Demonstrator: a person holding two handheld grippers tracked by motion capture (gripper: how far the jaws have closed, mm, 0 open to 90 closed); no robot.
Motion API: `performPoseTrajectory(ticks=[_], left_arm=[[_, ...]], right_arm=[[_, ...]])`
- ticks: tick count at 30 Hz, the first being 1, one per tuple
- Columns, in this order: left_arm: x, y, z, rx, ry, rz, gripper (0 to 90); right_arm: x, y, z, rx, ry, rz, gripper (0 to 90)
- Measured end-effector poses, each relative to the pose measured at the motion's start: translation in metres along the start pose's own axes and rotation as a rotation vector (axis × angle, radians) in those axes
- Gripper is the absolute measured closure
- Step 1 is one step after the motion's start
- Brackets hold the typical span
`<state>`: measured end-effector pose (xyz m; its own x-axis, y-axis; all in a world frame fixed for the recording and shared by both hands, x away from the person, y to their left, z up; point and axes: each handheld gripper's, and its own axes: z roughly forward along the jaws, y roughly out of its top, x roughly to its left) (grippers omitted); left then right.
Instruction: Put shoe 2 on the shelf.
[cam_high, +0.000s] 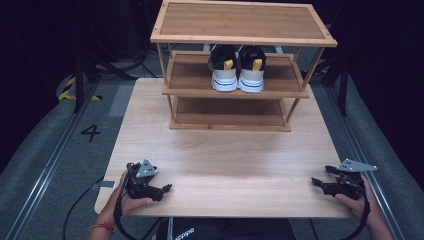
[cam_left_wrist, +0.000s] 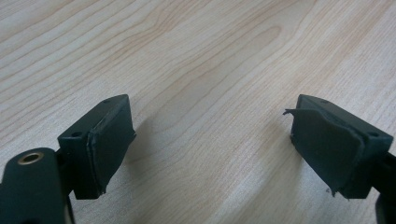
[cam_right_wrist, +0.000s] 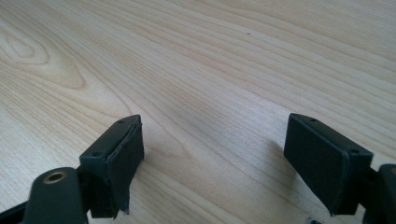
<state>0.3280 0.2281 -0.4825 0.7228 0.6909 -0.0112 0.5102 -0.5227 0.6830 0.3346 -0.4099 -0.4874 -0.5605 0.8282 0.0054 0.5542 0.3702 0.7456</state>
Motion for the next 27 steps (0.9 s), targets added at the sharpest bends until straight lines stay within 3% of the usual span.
performPoseTrajectory(ticks=[27], left_arm=[[-0.0005, 0.0002, 0.0001, 0.001, 0.004, -0.004, 13.9]], right_arm=[[0.0000, 0.0001, 0.0002, 0.001, -0.012, 0.011, 20.5]])
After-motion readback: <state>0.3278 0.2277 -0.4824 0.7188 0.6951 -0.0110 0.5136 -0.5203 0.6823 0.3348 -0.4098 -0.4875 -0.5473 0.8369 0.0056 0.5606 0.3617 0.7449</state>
